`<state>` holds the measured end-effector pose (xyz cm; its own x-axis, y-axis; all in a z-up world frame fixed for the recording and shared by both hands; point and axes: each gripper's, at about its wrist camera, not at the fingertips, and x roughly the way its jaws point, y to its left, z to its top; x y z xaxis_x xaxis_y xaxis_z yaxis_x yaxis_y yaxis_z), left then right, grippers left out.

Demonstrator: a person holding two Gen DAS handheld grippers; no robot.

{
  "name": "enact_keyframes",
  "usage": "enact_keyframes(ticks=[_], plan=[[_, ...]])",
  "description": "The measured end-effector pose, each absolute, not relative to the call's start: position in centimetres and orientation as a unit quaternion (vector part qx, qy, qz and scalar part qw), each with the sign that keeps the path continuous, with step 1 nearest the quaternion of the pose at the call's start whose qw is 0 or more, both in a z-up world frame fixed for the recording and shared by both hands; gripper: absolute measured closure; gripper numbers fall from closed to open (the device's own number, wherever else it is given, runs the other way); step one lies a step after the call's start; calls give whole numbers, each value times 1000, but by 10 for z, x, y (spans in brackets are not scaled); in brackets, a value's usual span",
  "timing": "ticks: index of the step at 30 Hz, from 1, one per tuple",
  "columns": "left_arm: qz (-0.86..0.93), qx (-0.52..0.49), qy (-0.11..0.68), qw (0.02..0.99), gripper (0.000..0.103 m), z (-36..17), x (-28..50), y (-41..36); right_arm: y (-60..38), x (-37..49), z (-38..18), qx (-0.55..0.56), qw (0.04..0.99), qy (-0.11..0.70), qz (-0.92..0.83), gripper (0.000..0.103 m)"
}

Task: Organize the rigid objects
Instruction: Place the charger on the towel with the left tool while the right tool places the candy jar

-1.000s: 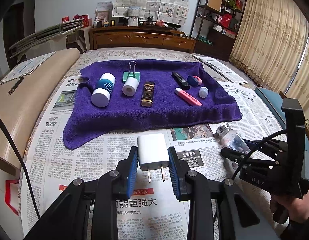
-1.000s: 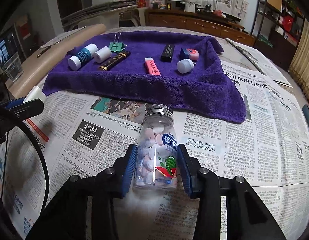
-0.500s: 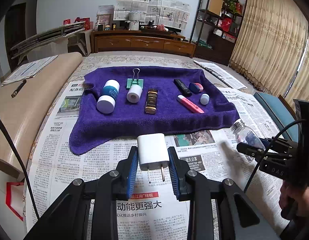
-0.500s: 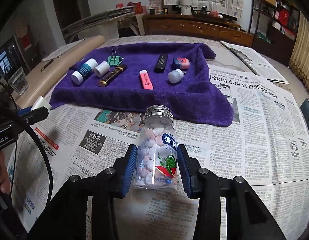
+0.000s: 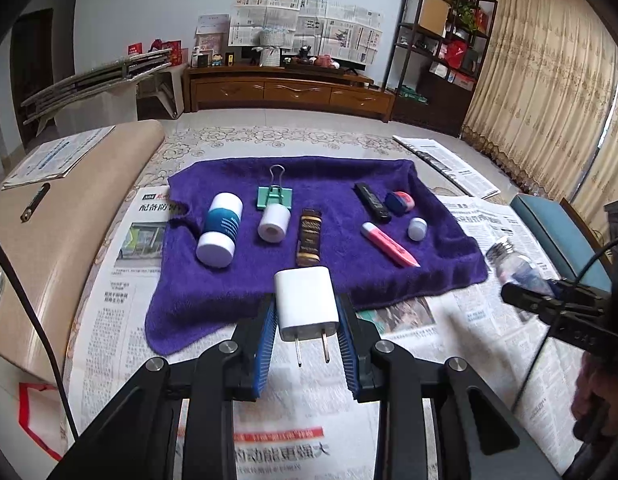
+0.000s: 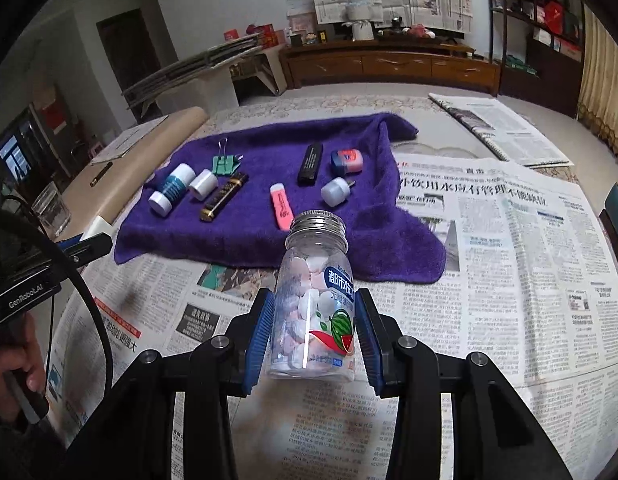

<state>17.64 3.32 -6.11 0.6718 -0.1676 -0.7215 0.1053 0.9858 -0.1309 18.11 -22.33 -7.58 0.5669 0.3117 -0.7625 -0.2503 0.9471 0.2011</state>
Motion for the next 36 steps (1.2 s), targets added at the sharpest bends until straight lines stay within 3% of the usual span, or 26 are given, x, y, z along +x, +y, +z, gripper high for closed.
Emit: enact_keyframes(ticks=[17, 36], plan=[[-73, -32, 424, 902, 75, -91, 255, 37, -213, 267, -57, 17, 883, 434, 175, 62], [-67, -10, 445, 893, 75, -129, 279, 37, -121, 369, -102, -43, 849, 476, 224, 62]])
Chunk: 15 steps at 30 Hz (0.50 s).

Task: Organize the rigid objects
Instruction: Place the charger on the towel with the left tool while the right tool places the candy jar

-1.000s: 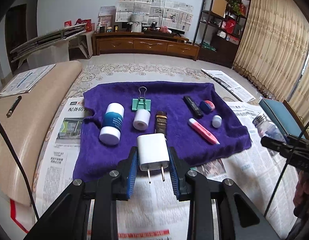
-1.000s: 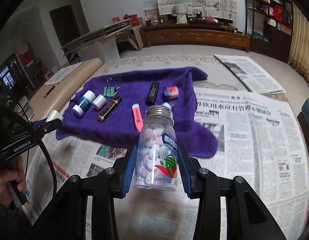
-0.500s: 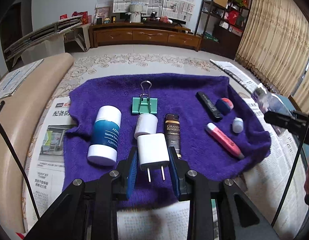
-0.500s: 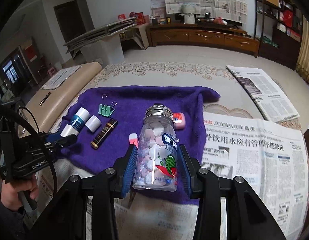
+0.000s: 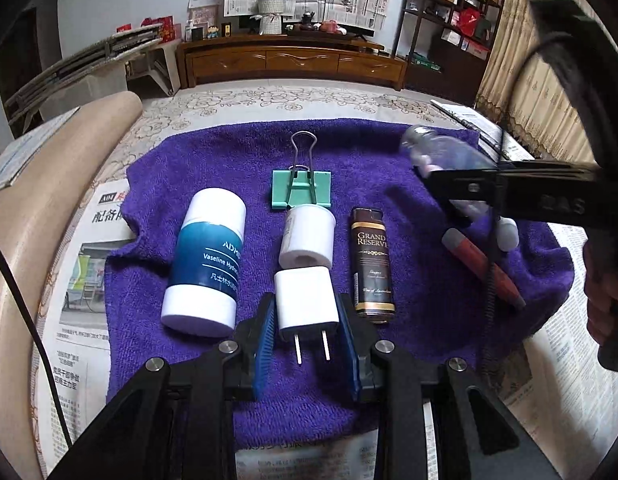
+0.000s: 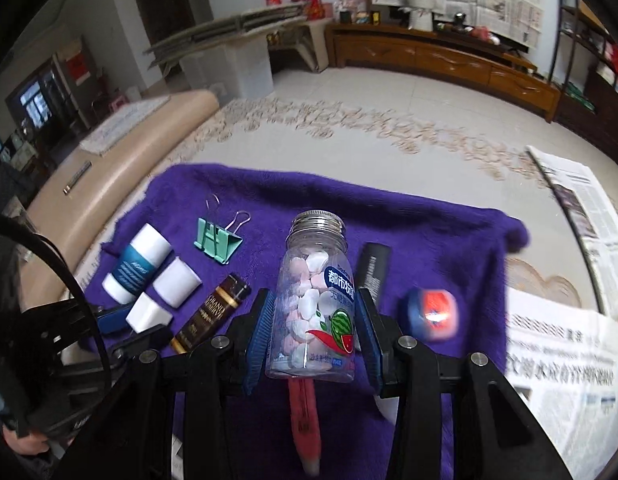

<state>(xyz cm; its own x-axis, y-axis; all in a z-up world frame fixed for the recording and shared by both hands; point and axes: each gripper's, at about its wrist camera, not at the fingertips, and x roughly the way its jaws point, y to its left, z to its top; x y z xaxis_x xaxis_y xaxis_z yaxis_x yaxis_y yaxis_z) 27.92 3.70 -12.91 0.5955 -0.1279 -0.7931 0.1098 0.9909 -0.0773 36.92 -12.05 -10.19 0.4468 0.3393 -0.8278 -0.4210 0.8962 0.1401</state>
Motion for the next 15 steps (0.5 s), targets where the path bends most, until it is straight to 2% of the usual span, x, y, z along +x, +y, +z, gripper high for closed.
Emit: enact_keyframes(ticks=[15], plan=[[-74, -5, 451, 890, 74, -128, 282, 36, -96, 391, -130, -84, 826, 507, 234, 62]])
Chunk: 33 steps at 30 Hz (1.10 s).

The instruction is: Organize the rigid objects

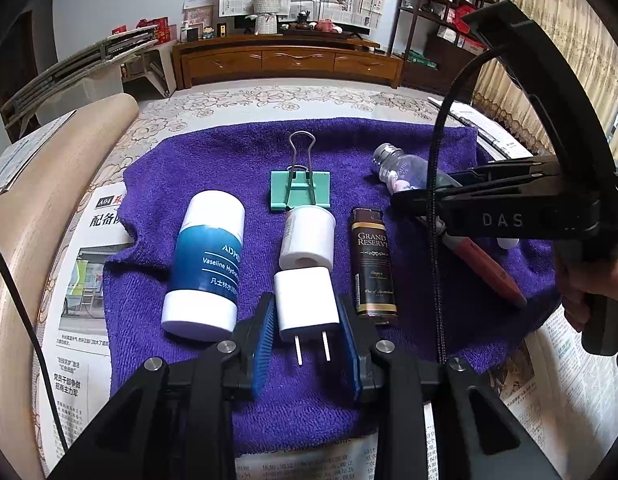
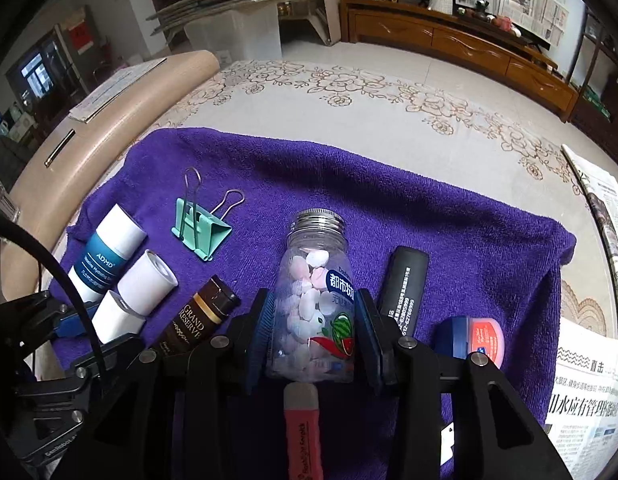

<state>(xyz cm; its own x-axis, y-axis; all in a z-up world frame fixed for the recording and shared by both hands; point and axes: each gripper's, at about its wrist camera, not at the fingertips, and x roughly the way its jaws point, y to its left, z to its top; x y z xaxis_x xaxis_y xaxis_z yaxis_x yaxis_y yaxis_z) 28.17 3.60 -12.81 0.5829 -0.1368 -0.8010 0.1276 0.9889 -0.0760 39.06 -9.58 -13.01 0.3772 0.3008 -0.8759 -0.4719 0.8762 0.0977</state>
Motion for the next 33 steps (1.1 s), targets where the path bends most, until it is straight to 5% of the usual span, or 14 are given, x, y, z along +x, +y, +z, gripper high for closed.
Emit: enact_keyframes(ticks=[4, 8, 12, 17, 20, 23, 33], plan=[[-77, -2, 458, 886, 72, -128, 285, 36, -91, 390, -132, -116, 822, 503, 243, 61], [-88, 1, 463, 882, 52, -128, 284, 32, -95, 390, -131, -115, 817, 504, 257, 60], [-89, -13, 466, 880, 46, -127, 283, 38, -101, 389, -126, -100, 814, 506, 267, 58], [-91, -25, 458, 884, 34, -116, 273, 42, -116, 372, -104, -74, 828, 487, 266, 47], [-88, -28, 450, 888, 14, -102, 261, 40, -126, 354, -87, -59, 839, 476, 259, 29], [-84, -23, 443, 892, 0, -85, 245, 36, -136, 331, -72, -45, 845, 475, 240, 1], [-28, 3, 425, 905, 0, -45, 167, 16, -179, 223, -33, 30, 868, 467, 165, 0]])
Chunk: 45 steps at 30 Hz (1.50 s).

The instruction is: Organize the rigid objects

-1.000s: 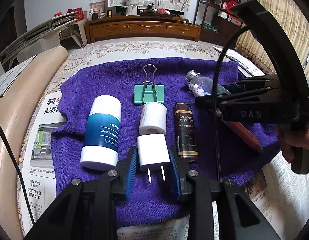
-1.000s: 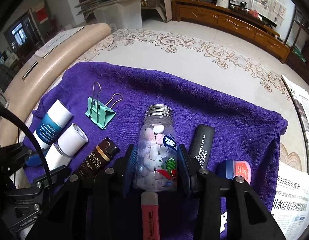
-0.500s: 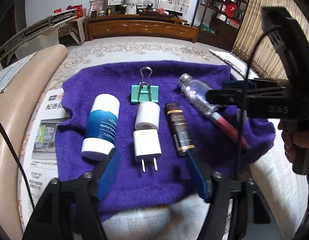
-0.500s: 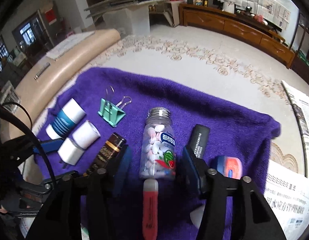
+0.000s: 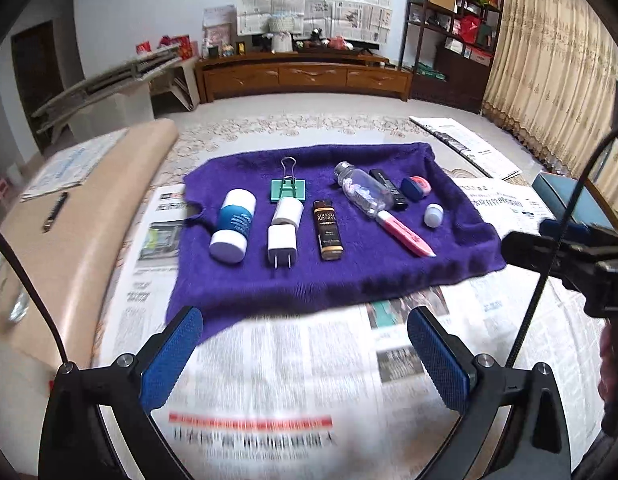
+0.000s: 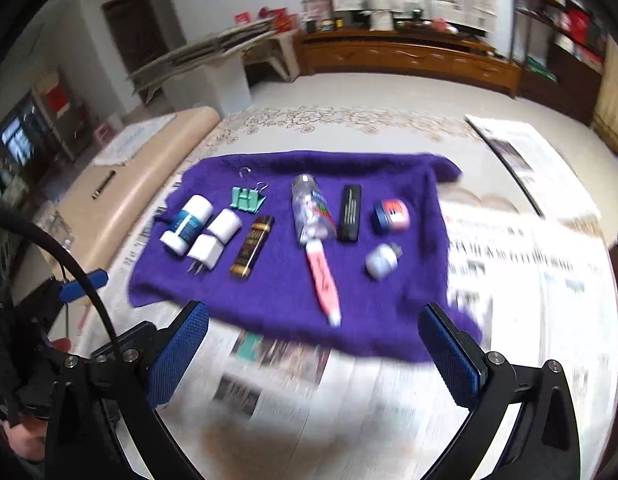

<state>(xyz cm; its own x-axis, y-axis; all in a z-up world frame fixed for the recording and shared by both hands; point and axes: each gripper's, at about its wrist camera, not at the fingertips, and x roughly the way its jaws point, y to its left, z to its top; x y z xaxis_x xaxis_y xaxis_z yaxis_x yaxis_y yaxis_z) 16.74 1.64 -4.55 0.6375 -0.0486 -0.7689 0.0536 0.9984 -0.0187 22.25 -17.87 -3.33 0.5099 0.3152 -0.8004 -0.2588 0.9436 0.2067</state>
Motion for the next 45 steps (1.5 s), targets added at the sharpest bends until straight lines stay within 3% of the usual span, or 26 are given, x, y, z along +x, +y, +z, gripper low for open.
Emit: enact_keyframes(ticks=[18, 45], plan=[[23, -14, 437, 899, 0, -36, 78, 16, -192, 100, -32, 34, 874, 473, 106, 0], [39, -4, 425, 904, 0, -22, 66, 22, -202, 86, -18, 38, 883, 461, 79, 0]])
